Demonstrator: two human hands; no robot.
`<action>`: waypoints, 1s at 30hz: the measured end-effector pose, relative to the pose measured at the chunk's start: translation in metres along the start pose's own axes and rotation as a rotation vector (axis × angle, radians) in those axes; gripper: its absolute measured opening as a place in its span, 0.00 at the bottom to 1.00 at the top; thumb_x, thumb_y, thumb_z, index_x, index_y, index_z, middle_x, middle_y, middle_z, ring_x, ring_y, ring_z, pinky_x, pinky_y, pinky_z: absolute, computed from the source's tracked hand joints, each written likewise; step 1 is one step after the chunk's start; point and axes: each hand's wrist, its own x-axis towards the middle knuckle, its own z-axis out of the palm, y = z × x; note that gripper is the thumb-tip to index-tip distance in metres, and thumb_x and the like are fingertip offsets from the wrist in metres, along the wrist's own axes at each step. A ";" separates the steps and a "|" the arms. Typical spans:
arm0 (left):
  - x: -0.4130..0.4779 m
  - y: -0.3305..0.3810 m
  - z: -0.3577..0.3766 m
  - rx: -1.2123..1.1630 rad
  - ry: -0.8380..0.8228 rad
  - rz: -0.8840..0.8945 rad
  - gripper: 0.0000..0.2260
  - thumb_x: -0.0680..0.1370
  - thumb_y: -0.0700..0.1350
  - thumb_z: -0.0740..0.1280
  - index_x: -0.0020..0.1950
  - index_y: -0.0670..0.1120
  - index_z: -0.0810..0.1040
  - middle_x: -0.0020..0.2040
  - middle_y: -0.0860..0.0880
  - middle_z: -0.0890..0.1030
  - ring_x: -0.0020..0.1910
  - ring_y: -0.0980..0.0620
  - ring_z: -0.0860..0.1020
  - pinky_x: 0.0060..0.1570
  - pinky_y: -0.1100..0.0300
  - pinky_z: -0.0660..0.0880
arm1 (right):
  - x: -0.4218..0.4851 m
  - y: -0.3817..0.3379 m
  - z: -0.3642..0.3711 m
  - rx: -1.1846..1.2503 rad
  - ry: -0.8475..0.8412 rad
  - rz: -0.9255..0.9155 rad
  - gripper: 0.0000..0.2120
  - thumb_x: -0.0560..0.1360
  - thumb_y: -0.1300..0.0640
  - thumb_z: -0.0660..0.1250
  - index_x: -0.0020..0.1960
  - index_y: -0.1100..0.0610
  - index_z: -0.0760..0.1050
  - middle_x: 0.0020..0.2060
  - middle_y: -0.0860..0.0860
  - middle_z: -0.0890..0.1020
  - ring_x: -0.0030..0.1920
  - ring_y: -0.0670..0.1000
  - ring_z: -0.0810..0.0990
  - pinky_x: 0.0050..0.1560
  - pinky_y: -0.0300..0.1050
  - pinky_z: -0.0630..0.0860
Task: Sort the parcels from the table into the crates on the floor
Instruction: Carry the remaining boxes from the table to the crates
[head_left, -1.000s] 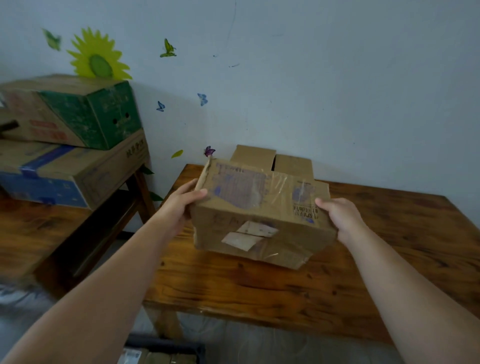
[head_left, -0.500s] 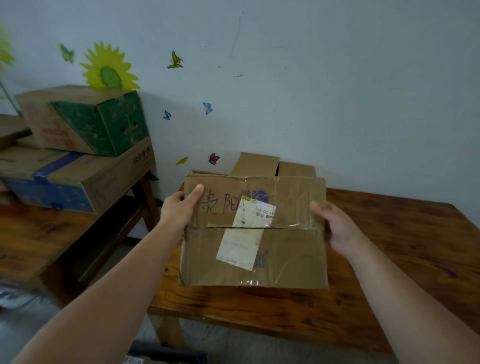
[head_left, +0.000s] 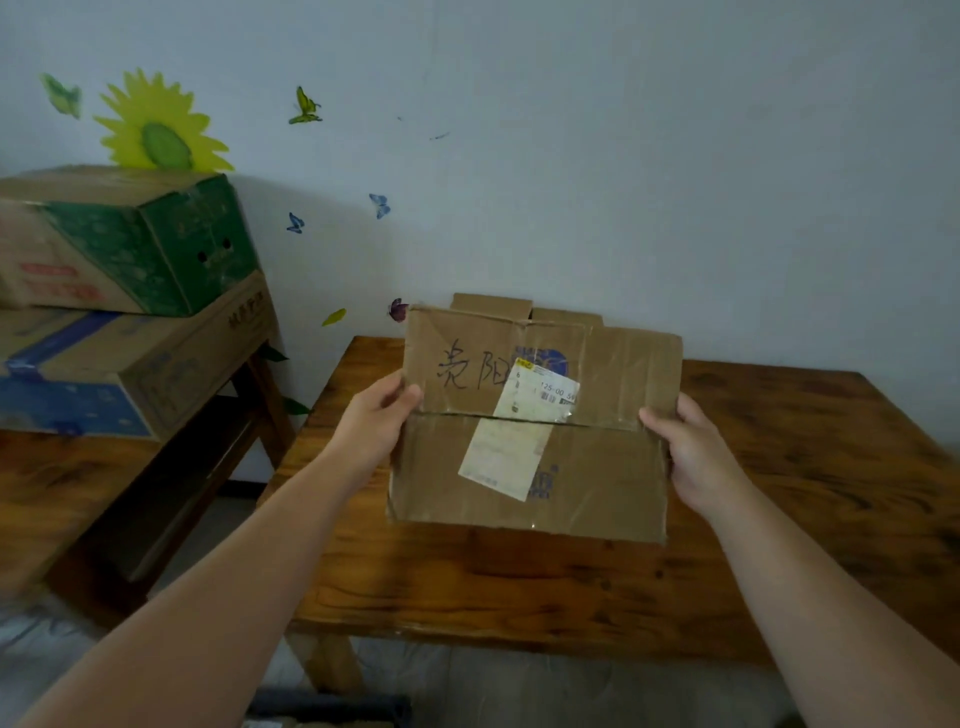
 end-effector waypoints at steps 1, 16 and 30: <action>0.000 0.002 0.004 0.040 -0.013 0.022 0.09 0.81 0.50 0.60 0.47 0.63 0.76 0.48 0.62 0.80 0.50 0.61 0.76 0.44 0.62 0.71 | -0.003 0.002 -0.005 -0.030 0.022 -0.019 0.10 0.77 0.61 0.65 0.54 0.48 0.75 0.49 0.48 0.83 0.49 0.49 0.82 0.45 0.48 0.77; -0.053 0.053 0.146 0.058 -0.146 0.076 0.05 0.78 0.48 0.66 0.51 0.50 0.79 0.47 0.52 0.82 0.48 0.51 0.80 0.49 0.53 0.77 | -0.084 0.000 -0.166 -0.127 0.286 -0.095 0.09 0.75 0.57 0.68 0.52 0.44 0.75 0.49 0.47 0.82 0.49 0.49 0.81 0.44 0.49 0.77; -0.167 0.085 0.396 -0.090 -0.348 -0.041 0.06 0.79 0.50 0.63 0.47 0.54 0.79 0.47 0.52 0.82 0.48 0.51 0.79 0.47 0.54 0.76 | -0.187 0.011 -0.414 -0.138 0.523 -0.072 0.04 0.76 0.56 0.67 0.48 0.48 0.74 0.47 0.49 0.82 0.47 0.50 0.81 0.45 0.48 0.76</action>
